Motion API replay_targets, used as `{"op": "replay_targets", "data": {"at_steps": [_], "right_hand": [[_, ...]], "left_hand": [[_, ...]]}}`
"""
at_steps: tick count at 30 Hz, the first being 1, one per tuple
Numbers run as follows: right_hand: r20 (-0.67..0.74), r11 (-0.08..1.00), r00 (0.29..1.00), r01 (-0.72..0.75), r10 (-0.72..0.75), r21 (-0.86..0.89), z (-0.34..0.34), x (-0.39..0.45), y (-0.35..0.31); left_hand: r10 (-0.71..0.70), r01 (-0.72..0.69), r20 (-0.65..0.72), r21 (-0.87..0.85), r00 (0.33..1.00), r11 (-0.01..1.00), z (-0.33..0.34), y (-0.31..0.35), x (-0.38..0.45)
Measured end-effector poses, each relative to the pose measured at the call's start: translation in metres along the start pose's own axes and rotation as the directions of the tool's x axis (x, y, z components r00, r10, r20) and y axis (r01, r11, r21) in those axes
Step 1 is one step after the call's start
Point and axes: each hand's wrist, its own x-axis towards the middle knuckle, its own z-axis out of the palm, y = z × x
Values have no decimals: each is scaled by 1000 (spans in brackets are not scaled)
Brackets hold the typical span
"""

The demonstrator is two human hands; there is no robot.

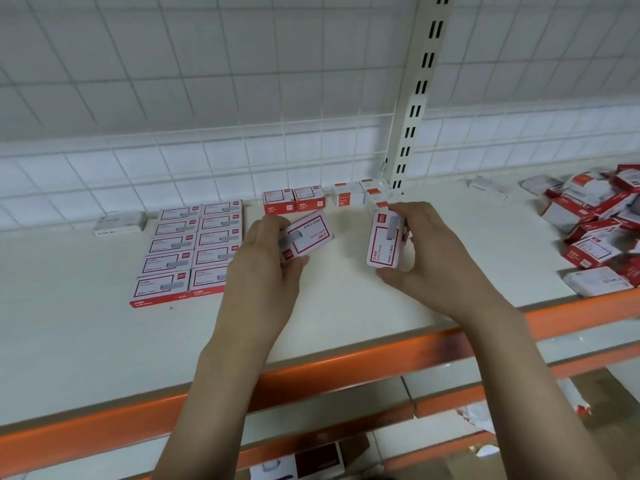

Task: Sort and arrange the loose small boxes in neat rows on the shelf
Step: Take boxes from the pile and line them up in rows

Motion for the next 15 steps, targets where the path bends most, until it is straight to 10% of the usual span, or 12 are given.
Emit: {"op": "replay_targets", "data": {"at_steps": [15], "right_hand": [[63, 997, 998, -11, 6, 72, 17, 32, 2]], "left_hand": [[61, -48, -69, 183, 996, 982, -1, -21, 15]]}}
